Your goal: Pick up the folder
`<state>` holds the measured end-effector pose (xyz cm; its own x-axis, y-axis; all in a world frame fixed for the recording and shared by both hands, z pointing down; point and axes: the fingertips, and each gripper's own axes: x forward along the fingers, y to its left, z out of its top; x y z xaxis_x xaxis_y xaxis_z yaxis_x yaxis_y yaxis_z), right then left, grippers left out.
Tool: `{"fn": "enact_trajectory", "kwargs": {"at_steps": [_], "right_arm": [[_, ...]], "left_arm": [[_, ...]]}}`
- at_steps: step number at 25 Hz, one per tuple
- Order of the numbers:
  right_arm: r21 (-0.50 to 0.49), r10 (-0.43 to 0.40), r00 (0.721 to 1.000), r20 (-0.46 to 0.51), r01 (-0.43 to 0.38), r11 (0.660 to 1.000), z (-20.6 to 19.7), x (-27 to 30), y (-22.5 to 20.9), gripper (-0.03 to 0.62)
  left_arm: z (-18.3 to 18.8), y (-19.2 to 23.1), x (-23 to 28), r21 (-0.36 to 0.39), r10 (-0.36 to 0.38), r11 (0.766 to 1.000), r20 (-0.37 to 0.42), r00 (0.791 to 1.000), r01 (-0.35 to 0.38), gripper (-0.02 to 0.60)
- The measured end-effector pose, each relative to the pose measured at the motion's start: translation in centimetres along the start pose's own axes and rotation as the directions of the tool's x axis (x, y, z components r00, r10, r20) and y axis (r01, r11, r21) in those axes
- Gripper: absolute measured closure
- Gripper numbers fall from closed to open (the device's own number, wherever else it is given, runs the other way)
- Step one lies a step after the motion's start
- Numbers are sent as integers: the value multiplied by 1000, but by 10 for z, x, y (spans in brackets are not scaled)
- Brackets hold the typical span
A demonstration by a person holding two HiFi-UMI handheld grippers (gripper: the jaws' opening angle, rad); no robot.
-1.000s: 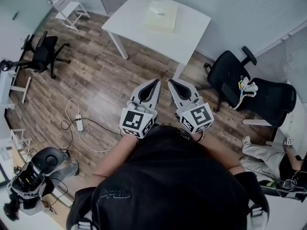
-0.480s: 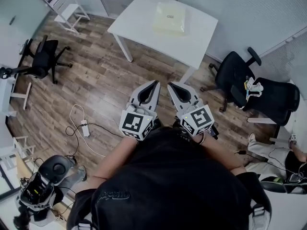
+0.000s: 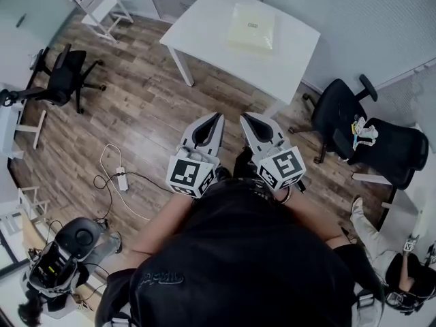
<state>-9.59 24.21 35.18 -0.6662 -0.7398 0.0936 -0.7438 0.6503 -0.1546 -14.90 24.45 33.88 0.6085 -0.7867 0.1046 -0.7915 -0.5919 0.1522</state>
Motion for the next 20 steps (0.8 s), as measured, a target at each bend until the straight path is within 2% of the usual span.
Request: {"fn": "enact_trajectory", "kwargs": {"at_steps": [6, 10, 20], "right_arm": [[14, 14, 1000, -3, -14, 1000, 7, 24, -20, 576], [22, 30, 1000, -2, -30, 999, 13, 37, -42, 576], [29, 56, 998, -16, -55, 998, 21, 75, -139, 576]], "left_arm": [[4, 25, 15, -17, 41, 999, -5, 999, -41, 571], [11, 31, 39, -36, 35, 999, 16, 999, -34, 571], [15, 48, 142, -45, 51, 998, -12, 999, -52, 571]]}}
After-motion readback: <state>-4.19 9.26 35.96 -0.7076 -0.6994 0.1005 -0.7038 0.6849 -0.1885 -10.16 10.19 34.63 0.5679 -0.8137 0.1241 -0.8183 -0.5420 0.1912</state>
